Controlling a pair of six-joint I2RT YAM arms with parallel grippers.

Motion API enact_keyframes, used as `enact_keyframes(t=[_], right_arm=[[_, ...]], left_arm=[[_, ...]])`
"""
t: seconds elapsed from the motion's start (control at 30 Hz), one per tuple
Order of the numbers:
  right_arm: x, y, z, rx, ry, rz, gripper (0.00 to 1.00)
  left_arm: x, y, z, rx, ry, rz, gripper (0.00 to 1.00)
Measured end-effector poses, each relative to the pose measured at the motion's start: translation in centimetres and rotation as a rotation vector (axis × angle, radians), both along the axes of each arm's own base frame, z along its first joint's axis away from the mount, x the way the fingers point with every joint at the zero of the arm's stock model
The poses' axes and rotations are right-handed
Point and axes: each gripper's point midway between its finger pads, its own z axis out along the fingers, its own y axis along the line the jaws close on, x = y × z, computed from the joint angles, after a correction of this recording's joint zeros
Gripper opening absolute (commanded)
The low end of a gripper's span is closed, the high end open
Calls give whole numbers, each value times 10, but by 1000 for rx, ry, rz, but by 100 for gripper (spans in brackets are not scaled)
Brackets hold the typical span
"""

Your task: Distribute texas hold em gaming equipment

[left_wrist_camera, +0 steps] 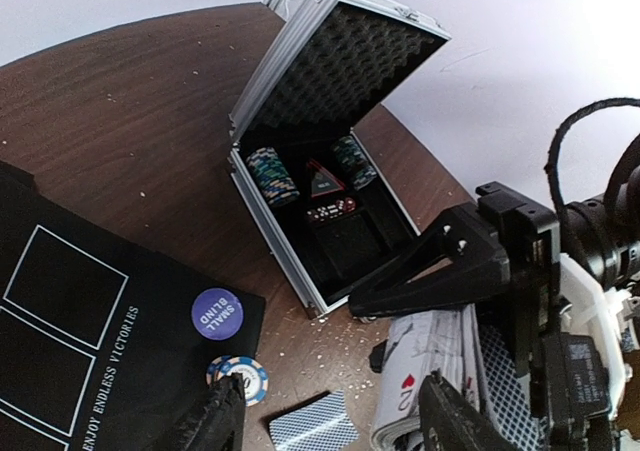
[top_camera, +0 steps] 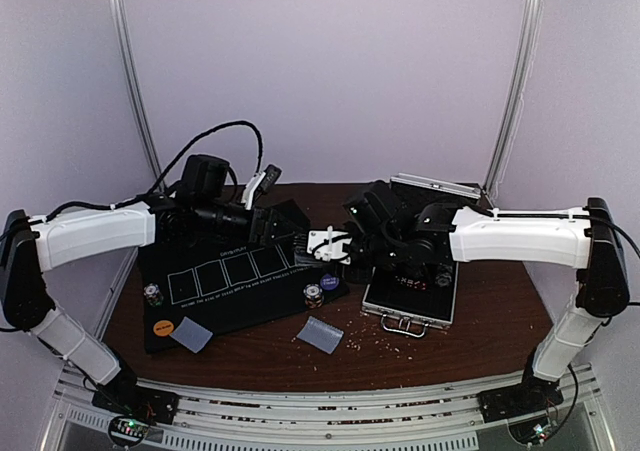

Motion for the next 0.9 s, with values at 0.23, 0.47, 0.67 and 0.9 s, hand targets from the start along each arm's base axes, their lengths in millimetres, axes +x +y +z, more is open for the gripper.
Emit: enact_keyframes(t=[0.23, 0.47, 0.67, 0.9], right_arm=[[0, 0, 0, 1, -1, 0, 42], [0, 0, 0, 1, 0, 0, 42], [0, 1, 0, 2, 0, 1, 42], [-1, 1, 0, 2, 0, 2, 42]], left_arm=[[1, 7, -1, 44, -39, 16, 73], [4, 21, 28, -19, -89, 52, 78], [-18, 25, 32, -111, -59, 3, 80], [-32, 15, 23, -126, -3, -47, 79]])
